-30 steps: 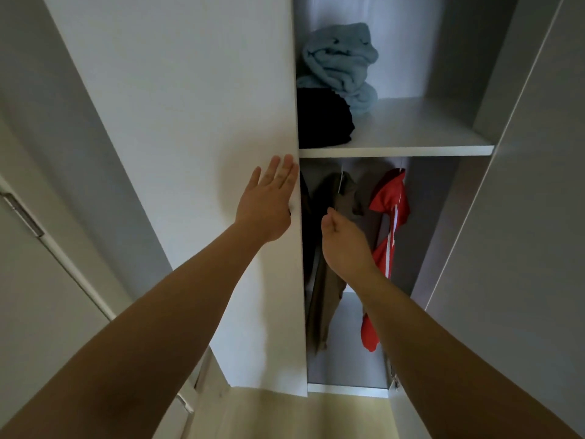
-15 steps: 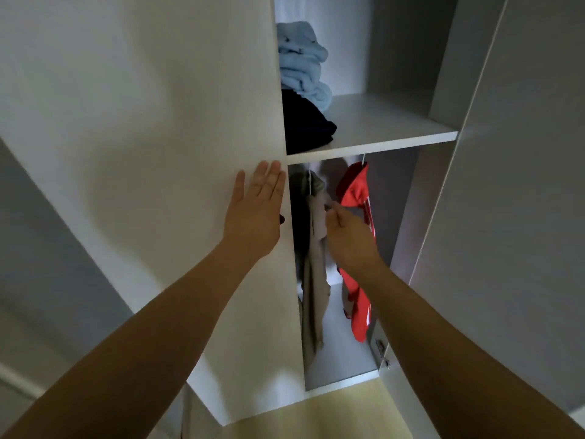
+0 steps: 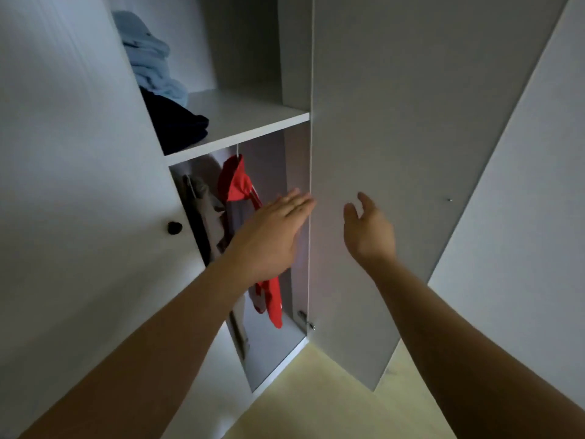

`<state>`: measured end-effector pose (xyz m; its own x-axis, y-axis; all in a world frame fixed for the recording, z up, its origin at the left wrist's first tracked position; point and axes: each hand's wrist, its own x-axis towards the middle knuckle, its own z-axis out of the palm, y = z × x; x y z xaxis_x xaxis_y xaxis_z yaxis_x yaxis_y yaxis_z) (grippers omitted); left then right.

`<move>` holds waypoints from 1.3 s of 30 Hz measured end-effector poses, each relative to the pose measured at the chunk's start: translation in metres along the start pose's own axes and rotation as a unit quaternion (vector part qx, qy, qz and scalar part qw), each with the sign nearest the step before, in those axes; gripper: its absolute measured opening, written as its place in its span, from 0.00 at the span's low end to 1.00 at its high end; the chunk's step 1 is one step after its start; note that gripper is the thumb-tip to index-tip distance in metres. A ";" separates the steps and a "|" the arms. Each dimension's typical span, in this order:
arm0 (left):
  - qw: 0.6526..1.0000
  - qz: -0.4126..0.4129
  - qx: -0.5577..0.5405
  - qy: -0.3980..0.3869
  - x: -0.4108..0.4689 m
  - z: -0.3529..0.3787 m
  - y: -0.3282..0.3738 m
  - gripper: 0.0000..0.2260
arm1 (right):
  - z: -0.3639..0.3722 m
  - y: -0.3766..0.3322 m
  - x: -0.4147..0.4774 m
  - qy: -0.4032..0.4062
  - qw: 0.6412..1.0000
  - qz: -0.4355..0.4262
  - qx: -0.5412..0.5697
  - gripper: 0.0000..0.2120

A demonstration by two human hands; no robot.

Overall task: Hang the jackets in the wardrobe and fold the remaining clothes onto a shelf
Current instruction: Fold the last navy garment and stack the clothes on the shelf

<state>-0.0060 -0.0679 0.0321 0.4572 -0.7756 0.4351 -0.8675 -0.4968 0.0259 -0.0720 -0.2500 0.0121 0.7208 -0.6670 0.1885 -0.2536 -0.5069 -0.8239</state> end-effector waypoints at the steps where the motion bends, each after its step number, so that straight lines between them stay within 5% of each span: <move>1: 0.999 0.026 -0.042 0.002 0.007 0.004 0.013 0.28 | -0.016 0.009 0.006 0.037 0.999 0.021 0.004 0.26; 7: 0.992 0.057 -0.116 0.012 0.046 0.021 0.070 0.25 | -0.106 0.039 0.056 0.202 0.972 0.104 0.053 0.34; 11: 0.993 0.064 -0.102 -0.006 0.055 0.029 0.090 0.25 | -0.137 0.045 0.092 0.169 0.978 0.100 0.075 0.33; 15: 0.995 0.040 -0.093 -0.009 0.053 0.032 0.098 0.26 | -0.149 0.053 0.105 0.127 0.985 0.096 0.067 0.22; 19: 0.996 0.003 -0.085 0.015 0.046 0.025 0.097 0.27 | -0.154 0.071 0.088 0.123 0.992 0.035 0.010 0.11; 27: 0.996 -0.035 -0.023 0.077 0.024 0.007 0.078 0.25 | -0.115 0.059 0.002 0.093 0.975 -0.200 -0.002 0.07; 32: 0.981 -0.147 0.000 0.127 -0.002 -0.018 0.040 0.26 | -0.051 0.016 -0.029 0.001 0.953 -0.304 -0.015 0.29; 39: 0.950 -0.274 0.067 0.137 -0.054 -0.047 -0.019 0.29 | 0.029 -0.051 -0.037 -0.086 0.928 -0.362 -0.020 0.31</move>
<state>-0.0237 0.0013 0.0511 0.7490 -0.2647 0.6074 -0.4727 -0.8559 0.2098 -0.0670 -0.1840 0.0320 0.8038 -0.0487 0.5929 0.3152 -0.8104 -0.4938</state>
